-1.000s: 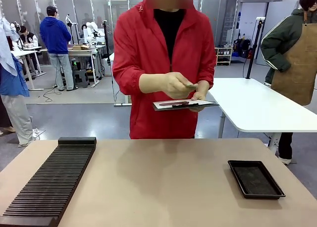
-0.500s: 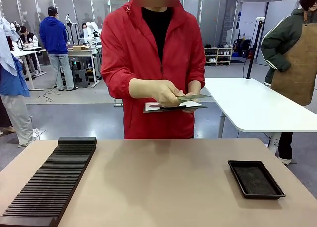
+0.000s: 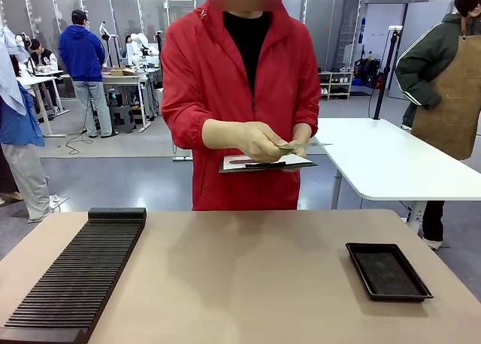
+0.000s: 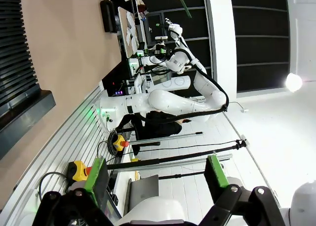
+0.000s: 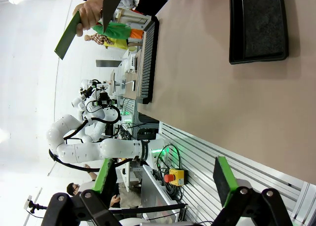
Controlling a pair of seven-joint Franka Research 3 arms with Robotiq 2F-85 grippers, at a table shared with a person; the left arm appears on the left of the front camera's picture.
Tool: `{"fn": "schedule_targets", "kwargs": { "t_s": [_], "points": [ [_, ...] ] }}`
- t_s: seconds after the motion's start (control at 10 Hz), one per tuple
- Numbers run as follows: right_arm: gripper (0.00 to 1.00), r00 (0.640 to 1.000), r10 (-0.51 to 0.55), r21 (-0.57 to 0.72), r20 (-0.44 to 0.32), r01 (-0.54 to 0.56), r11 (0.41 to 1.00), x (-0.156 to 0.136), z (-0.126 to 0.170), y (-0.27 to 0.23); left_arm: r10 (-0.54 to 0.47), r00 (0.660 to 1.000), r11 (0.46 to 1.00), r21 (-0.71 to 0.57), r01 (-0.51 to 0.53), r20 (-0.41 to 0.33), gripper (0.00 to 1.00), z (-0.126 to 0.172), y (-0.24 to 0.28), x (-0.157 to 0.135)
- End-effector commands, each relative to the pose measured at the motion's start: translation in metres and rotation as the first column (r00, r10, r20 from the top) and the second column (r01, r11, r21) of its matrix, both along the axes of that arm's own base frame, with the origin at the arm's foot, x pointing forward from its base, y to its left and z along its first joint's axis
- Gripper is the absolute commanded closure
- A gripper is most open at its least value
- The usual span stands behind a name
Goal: Inspect the PCB.
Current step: Pick up the Blank PCB that the human is holding.
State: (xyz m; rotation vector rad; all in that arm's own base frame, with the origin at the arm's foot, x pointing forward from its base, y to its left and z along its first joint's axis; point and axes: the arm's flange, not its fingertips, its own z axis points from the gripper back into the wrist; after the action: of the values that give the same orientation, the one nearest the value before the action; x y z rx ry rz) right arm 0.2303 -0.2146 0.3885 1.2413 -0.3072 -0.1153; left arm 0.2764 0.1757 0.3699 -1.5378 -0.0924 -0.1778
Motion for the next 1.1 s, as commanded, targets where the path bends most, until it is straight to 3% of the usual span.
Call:
{"fn": "schedule_targets", "kwargs": {
  "t_s": [0.0, 0.1, 0.3, 0.5, 0.7, 1.0],
  "points": [
    [0.0, 1.0, 0.009, -0.02, -0.023, -0.01, 1.0, 0.006, 0.012, 0.012, -0.002, 1.0, 1.0, 0.019, 0.002, -0.012, 0.0, 0.002, 0.001, 0.003],
    [0.0, 0.997, 0.032, 0.018, -0.073, -0.031, 0.999, 0.017, 0.029, 0.026, -0.002, 1.0, 1.0, 0.019, 0.002, -0.012, 0.0, 0.002, 0.001, 0.003],
    [0.0, 0.992, 0.073, 0.074, -0.103, -0.066, 0.995, 0.037, 0.064, 0.048, -0.002, 1.0, 1.0, 0.019, 0.002, -0.012, 0.0, 0.002, 0.001, 0.003],
    [0.0, 0.985, 0.084, 0.072, -0.149, -0.074, 0.995, 0.062, 0.108, 0.08, -0.002, 1.0, 1.0, 0.019, 0.002, -0.012, 0.0, 0.002, 0.001, 0.003],
    [0.0, 0.967, 0.089, 0.167, -0.237, -0.05, 0.985, 0.088, 0.145, 0.108, -0.002, 1.0, 1.0, 0.019, 0.002, -0.012, 0.0, 0.002, 0.001, 0.003],
    [0.0, 0.955, 0.119, 0.127, -0.273, -0.087, 0.988, 0.123, 0.177, 0.168, -0.002, 1.0, 1.0, 0.019, 0.002, -0.012, 0.0, 0.002, 0.001, 0.003]
  ]
}}
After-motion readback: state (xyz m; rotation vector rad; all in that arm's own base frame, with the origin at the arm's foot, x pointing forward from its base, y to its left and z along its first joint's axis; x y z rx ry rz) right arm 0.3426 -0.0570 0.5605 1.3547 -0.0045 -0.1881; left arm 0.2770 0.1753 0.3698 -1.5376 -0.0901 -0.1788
